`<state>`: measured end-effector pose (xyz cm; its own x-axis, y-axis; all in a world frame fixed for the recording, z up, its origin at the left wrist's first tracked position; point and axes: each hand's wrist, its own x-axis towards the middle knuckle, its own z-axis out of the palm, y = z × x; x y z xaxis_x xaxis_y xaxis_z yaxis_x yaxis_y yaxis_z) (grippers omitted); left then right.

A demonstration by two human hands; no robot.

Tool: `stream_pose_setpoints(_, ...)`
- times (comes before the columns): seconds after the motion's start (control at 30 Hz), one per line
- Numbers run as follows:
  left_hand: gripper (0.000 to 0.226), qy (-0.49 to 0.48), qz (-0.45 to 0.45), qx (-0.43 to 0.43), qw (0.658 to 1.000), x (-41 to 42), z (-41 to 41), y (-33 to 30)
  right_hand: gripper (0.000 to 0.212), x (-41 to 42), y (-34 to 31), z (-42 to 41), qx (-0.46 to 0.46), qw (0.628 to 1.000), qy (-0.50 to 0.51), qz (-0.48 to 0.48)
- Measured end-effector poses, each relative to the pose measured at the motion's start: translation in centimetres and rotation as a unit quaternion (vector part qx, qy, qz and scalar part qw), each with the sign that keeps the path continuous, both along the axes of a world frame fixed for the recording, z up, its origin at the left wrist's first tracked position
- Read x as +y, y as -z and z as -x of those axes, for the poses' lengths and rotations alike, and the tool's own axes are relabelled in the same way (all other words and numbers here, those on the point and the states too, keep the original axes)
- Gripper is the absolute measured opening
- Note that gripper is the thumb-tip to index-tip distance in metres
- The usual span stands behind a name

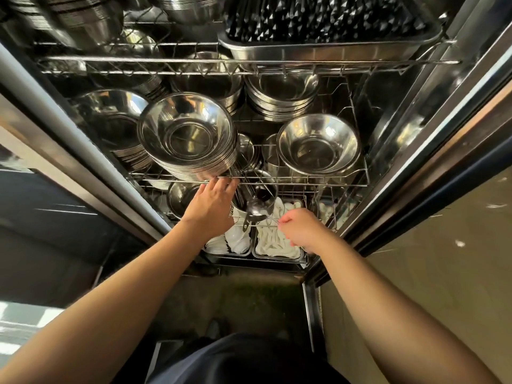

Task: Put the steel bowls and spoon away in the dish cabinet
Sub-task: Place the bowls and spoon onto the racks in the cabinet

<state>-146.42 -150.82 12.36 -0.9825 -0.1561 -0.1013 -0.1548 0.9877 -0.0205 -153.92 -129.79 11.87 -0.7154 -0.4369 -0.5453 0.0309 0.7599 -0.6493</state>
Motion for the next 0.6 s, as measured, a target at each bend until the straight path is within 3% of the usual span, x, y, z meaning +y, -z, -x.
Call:
stream_pose_setpoints(0.13, 0.092, 0.005, -0.007, 0.002, 1.000, -0.3, -0.1, 0.3, 0.031, -2.1, 3.0, 2.3, -0.076, 0.994, 0.084, -0.006)
stream_pose_setpoints(0.33, 0.096, 0.000, -0.014, -0.002, 1.000, -0.2, 0.1, 0.5, 0.020, -4.6, 5.0, 4.6, -0.113, 0.978, 0.170, -0.035)
stream_pose_setpoints(0.5, 0.096, -0.005, -0.021, -0.003, 1.000, -0.1, 0.0, 0.2, 0.022, -6.2, 7.0, 5.7, -0.140, 0.960, 0.242, -0.013)
stream_pose_setpoints(0.6, 0.094, -0.013, -0.036, 0.001, 0.999, 0.0, -0.1, -0.1, 0.008, -6.8, 7.8, 6.2, -0.126, 0.971, 0.203, 0.011)
